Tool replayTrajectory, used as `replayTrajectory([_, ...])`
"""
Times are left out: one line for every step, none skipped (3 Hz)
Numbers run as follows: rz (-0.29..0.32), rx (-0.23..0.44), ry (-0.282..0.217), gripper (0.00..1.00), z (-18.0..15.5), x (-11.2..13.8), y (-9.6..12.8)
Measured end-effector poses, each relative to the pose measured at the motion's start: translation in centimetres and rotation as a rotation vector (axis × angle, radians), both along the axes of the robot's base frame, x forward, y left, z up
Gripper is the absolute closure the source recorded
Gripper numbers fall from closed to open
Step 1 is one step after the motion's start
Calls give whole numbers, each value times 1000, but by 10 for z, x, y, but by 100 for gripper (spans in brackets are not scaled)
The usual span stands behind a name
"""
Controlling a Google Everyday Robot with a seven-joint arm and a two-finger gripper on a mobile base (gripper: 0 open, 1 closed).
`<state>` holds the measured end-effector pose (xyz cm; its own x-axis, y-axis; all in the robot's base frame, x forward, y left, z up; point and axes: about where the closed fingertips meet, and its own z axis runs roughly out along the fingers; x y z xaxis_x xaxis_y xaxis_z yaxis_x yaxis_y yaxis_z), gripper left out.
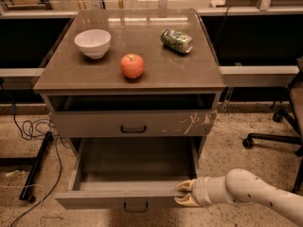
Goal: Open middle drawer
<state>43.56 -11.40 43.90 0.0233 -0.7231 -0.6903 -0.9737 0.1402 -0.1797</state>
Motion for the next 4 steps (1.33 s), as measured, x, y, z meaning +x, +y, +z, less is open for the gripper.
replayTrajectory([0,0,0,59,0,0,0])
replayTrajectory([0,0,0,36,0,0,0])
replayTrajectory([0,0,0,13,0,0,0])
replayTrajectory([0,0,0,0,0,0,0])
